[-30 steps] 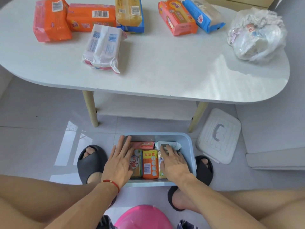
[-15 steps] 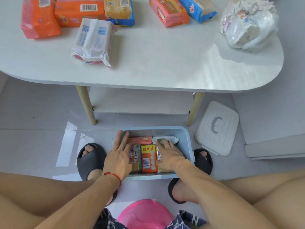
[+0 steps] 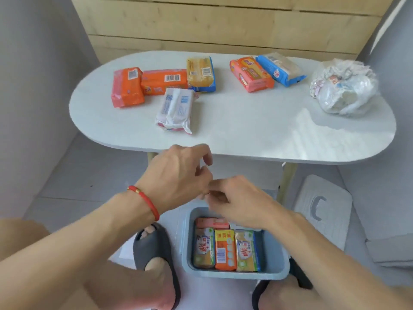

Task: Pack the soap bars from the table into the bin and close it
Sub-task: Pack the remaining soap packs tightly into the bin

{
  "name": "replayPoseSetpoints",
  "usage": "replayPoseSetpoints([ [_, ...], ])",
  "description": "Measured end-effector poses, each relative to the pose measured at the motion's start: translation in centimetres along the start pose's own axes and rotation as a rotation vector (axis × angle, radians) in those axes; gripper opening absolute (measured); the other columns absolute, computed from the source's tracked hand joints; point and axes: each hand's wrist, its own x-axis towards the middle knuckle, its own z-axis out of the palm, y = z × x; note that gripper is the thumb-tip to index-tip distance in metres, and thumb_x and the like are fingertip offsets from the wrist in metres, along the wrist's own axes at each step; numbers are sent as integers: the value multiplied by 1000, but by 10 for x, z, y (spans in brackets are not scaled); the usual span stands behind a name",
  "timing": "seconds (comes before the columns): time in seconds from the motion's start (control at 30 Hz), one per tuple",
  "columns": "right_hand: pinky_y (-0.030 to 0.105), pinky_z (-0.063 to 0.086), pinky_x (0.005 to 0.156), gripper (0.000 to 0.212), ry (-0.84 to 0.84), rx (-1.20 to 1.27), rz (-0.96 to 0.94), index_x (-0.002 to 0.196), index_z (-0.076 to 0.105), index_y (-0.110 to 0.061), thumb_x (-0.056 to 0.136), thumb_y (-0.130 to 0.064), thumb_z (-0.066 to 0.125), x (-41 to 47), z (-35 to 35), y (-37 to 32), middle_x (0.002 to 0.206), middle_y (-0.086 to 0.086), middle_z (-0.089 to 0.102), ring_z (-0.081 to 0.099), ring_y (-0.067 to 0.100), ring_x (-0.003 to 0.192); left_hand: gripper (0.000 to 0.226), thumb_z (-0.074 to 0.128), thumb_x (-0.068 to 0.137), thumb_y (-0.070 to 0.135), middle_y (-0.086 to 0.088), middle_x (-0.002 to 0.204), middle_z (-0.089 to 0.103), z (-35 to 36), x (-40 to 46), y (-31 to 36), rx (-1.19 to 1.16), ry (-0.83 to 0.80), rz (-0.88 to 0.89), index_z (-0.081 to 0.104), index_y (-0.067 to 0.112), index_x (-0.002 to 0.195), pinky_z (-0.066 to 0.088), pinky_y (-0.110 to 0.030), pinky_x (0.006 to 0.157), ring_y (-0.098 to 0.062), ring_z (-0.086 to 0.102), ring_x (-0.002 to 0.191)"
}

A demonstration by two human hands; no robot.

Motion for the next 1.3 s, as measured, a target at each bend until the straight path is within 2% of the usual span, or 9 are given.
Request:
replayPoseSetpoints([
  [0.2,26,53,74,20,323,-117,-66,101,75,-29,94,-20,59,37,-112,-5,79,-14,71,65,5,74,18,59,82,23,4,74,68,-71,63,-30,168,173,64,69,20,96,56,-40,67,-28,67,77],
  [0.33,36,47,98,36,325,-446,55,130,60,-24,94,-20,58,71,-155,42,135,-5,58,56,19,121,28,60,83,16,-8,107,68,-51,96,-36,139,246,-38,70,16,109,53,-41,81,-31,61,104],
  [0.43,38,37,107,50,370,-493,74,142,52,-17,94,-22,61,97,-161,64,145,4,46,43,27,136,30,59,84,16,-10,109,62,-34,123,-23,83,300,-78,69,15,112,52,-42,83,-33,57,107],
  [0.6,49,32,108,63,438,-531,182,153,37,-22,95,-31,60,150,-159,69,153,13,35,38,39,135,41,56,82,10,-13,118,60,-46,162,-40,106,346,-239,65,14,122,48,-44,90,-33,53,114],
  [0.77,51,41,97,58,442,-610,320,146,40,-14,96,-37,57,165,-165,74,134,21,48,51,45,113,44,58,83,14,-3,123,62,-61,167,-100,246,243,-239,61,20,126,45,-44,95,-28,52,123],
  [0.9,45,40,98,74,370,-458,380,143,37,-17,80,-38,70,163,-172,65,133,18,45,47,43,120,71,59,92,22,-6,159,34,-57,172,-129,365,-25,-165,27,17,155,28,-46,118,-27,31,146],
  [1.0,46,40,95,93,268,-457,401,152,19,-18,78,-47,67,157,-169,58,136,15,43,41,41,128,72,59,90,38,-7,149,46,-58,182,-135,518,-9,-154,29,19,152,34,-45,108,-29,39,137],
  [1.2,41,46,86,72,282,-425,336,141,35,-16,83,-49,64,131,-162,54,127,12,54,48,32,117,52,69,80,37,-10,119,55,-66,175,-114,638,227,-158,53,12,123,41,-42,96,-32,47,113],
  [1.3,37,48,86,85,262,-266,366,146,37,-19,74,-46,72,117,-167,54,132,6,57,54,27,118,49,72,78,31,-13,114,54,-78,162,-89,650,334,-244,54,9,117,42,-42,90,-34,47,108],
])
